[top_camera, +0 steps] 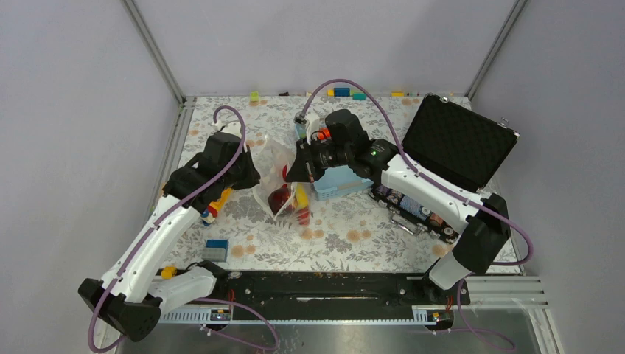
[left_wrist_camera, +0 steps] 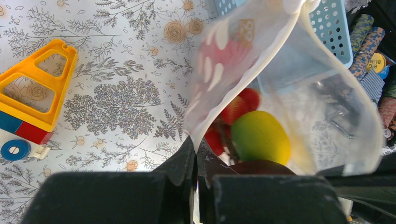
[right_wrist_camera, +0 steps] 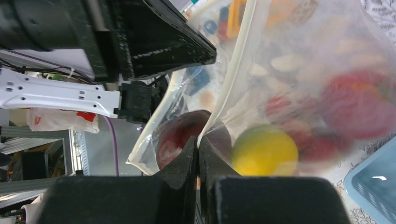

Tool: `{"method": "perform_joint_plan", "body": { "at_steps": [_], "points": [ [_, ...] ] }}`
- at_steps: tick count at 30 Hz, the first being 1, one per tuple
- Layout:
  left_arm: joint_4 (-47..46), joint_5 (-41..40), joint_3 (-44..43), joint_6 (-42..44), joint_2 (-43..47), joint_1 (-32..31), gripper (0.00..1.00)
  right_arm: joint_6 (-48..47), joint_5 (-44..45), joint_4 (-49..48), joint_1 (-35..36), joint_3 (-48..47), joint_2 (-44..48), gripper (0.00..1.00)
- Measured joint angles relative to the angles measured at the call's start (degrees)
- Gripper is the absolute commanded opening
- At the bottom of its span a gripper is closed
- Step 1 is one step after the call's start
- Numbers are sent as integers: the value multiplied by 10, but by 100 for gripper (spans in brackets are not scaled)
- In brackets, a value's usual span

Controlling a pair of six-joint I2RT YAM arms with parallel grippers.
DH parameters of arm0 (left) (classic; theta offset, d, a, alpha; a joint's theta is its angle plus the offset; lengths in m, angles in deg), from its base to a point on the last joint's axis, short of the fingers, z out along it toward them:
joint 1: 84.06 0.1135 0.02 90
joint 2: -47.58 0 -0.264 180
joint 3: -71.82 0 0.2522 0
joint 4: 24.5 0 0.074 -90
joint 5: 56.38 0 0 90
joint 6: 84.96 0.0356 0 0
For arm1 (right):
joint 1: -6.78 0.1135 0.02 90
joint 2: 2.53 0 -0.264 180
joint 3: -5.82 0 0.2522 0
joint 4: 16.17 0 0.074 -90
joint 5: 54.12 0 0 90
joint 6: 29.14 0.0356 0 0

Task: Place the food in the zip-top bag and seal the zipper
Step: Adjust the zipper food storage bag at the center of the board, then pick up the fake fruit from the bin.

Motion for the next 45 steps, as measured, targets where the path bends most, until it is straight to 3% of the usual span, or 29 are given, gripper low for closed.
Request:
{"method": "perform_joint_plan", "body": {
  "at_steps": [5,11,13,21,25,32,35,37,41,42,43,45],
  "points": [
    [0,-1,1,1,12,4,0,-2,18,19,0,-30,10,0],
    [0,-8,1,4,26,14,0,-20,155,136,0,-91,9,0],
    [-1,9,1,10,25,17,0,-24,156,150,0,-101,5,0],
    [-32,197,11,45,-8,18,0,-56,116,155,24,-134,-52,0],
    [-27,184,12,44,-9,21,0,-66,137,152,36,-125,-50,4],
    [-4,91,12,31,-9,32,0,-47,187,151,24,-91,-38,12],
    [2,76,12,29,-10,35,0,-34,187,145,6,-75,-36,26],
    [1,74,12,29,-12,35,0,-30,186,143,-5,-66,-33,49],
    [1,76,11,30,-13,35,0,-29,182,140,-22,-58,-21,80],
    [1,77,11,30,-13,35,0,-31,181,139,-26,-57,-16,93],
    [1,77,11,30,-13,35,0,-36,180,136,-30,-57,-9,99],
    [1,80,11,30,-13,35,0,-41,179,125,-42,-52,7,100]
  ]
}}
